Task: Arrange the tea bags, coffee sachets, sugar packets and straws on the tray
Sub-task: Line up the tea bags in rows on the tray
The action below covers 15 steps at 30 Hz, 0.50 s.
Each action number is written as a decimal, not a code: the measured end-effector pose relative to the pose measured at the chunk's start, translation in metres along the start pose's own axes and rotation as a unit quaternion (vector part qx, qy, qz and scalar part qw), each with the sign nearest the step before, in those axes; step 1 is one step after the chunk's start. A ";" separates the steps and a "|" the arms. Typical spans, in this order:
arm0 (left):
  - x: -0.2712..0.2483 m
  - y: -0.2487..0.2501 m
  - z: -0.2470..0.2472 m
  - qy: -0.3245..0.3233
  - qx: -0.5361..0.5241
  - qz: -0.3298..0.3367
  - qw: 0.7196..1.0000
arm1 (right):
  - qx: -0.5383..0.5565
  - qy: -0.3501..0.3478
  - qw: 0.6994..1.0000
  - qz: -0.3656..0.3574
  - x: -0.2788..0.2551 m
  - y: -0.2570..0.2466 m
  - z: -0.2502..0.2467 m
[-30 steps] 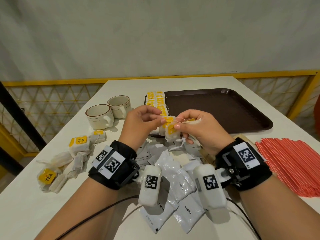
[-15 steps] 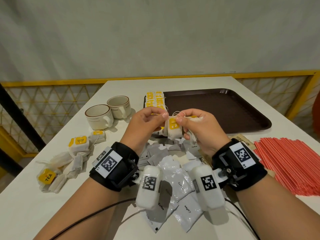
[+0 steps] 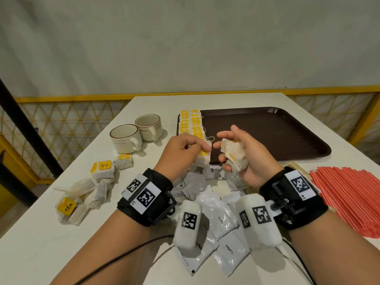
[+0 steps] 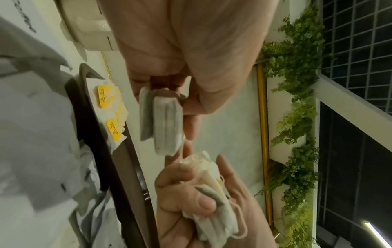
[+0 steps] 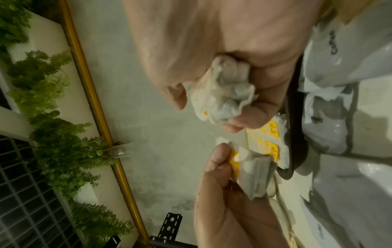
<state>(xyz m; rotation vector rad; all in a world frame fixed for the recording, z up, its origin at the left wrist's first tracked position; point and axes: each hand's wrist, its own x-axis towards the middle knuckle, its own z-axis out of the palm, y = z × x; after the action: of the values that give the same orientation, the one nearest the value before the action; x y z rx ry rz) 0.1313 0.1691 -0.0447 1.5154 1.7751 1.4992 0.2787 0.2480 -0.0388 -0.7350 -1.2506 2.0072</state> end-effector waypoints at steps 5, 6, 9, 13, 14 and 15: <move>-0.005 0.012 0.004 -0.037 -0.011 -0.033 0.999 | 0.096 0.018 0.993 0.070 0.004 -0.001 -0.001; -0.005 0.014 0.005 -0.060 -0.001 -0.036 0.998 | 0.102 0.022 0.991 0.084 0.005 -0.001 -0.001; -0.004 0.015 0.010 -0.097 0.055 -0.021 0.994 | 0.132 0.028 0.985 0.104 0.006 -0.002 0.000; -0.004 0.010 0.016 -0.099 0.076 -0.017 0.992 | 0.163 -0.015 0.980 0.117 0.004 0.000 0.003; -0.004 0.008 0.015 -0.097 0.076 -0.020 0.992 | 0.173 -0.022 0.978 0.117 0.003 0.001 0.004; -0.003 0.006 0.013 -0.093 0.074 -0.027 0.993 | 0.180 -0.030 0.976 0.115 0.002 0.000 0.005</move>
<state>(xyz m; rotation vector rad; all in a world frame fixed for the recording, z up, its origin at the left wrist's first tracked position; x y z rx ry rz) 0.1459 0.1722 -0.0456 1.6053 1.8332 1.1815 0.2741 0.2468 -0.0376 -0.6677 -0.8234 2.3758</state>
